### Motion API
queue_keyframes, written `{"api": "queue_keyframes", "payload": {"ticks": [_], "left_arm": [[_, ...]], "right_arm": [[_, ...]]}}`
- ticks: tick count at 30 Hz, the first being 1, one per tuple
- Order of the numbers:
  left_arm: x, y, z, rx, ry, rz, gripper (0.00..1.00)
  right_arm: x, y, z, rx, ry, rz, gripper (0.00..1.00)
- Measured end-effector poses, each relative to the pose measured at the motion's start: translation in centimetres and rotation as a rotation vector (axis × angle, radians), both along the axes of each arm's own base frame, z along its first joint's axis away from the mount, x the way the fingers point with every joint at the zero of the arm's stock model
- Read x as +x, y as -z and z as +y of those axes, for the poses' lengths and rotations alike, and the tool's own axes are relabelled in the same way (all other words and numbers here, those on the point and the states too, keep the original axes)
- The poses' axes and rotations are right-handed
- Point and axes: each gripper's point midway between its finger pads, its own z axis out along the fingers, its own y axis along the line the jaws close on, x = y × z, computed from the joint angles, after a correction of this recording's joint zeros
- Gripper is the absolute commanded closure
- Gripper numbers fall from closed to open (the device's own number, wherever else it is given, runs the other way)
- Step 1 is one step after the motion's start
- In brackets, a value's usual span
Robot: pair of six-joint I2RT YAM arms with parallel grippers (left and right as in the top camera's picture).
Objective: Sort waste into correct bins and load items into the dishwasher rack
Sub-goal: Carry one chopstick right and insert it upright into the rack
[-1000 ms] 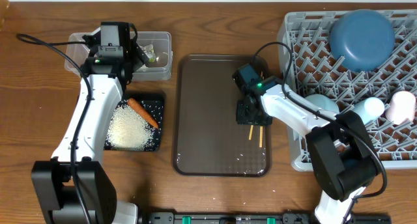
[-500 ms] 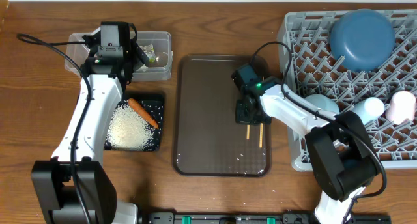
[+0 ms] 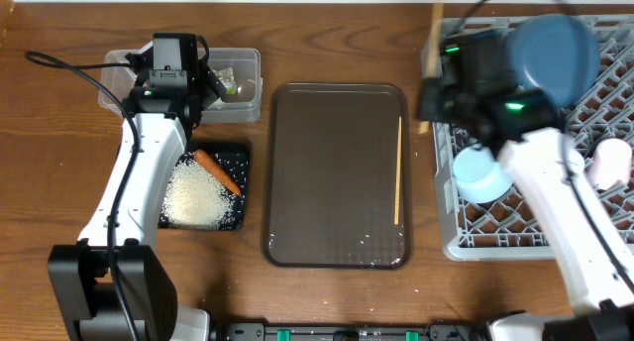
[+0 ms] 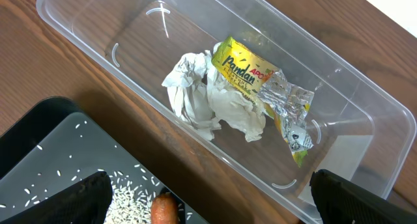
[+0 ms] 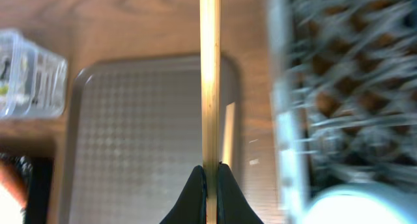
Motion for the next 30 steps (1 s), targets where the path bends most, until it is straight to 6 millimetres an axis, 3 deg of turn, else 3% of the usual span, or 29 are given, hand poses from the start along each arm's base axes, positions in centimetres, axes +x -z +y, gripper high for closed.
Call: {"api": "queue_keyframes", "payload": {"ticks": [2,8,15,19,30], "left_arm": [[0.0,0.0,0.0,0.000,0.000,0.000,0.01],[0.0,0.0,0.0,0.000,0.000,0.000,0.01],[0.0,0.0,0.0,0.000,0.000,0.000,0.01],[0.0,0.0,0.0,0.000,0.000,0.000,0.00],[0.0,0.0,0.0,0.000,0.000,0.000,0.01]], "right_arm": [[0.3,-0.3,-1.6,-0.020,0.012,-0.012,0.99],[2.3,2.0,-4.2,-0.073,0.012,0.002,0.99],[4.7,5.3,-5.2,-0.128,-0.013,0.022,0.99],[5.0,7.1,-5.5,-0.173,-0.050,0.053,0.99],[4.9,8.1,-6.5,-0.237,-0.057,0.079,0.98]]}}
